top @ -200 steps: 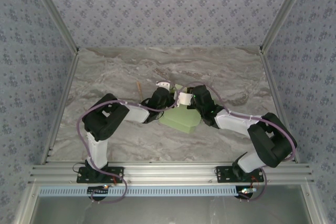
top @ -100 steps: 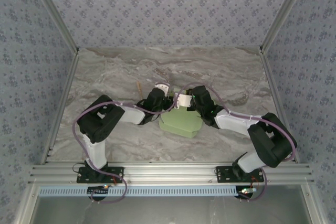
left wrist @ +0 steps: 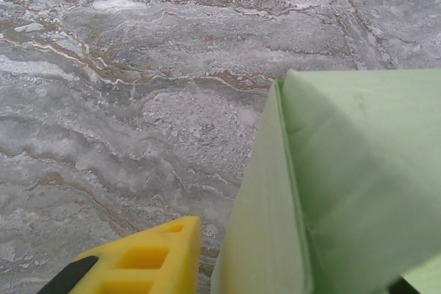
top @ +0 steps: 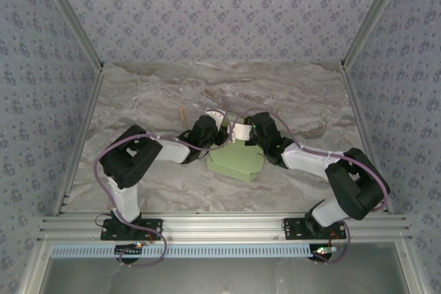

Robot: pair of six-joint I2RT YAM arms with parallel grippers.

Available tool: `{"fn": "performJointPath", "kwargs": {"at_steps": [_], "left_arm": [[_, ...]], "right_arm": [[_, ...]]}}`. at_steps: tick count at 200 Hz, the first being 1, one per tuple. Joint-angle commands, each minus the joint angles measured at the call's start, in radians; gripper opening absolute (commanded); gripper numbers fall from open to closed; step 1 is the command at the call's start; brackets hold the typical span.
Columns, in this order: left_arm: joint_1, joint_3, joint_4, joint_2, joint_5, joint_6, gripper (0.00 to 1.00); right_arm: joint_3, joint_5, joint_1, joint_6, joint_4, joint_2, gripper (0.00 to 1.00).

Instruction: Fold the paper box

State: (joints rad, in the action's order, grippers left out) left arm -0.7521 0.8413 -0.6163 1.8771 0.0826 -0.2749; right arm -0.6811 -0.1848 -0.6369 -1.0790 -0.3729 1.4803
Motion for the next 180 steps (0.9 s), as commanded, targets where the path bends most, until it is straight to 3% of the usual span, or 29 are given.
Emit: {"fn": "performJointPath", "kwargs": {"at_steps": [1, 80, 180], "left_arm": [[0.022, 0.030, -0.020, -0.036, 0.082, -0.032, 0.24], [0.020, 0.110, 0.155, -0.018, 0.410, -0.184, 0.08], [0.022, 0.174, 0.226, 0.076, 0.580, -0.202, 0.07]], "right_arm": [[-0.011, 0.034, -0.011, 0.024, 0.081, -0.010, 0.00], [0.010, 0.081, -0.036, 0.037, 0.098, -0.028, 0.00], [0.036, 0.202, -0.025, 0.111, 0.100, -0.082, 0.00]]}}
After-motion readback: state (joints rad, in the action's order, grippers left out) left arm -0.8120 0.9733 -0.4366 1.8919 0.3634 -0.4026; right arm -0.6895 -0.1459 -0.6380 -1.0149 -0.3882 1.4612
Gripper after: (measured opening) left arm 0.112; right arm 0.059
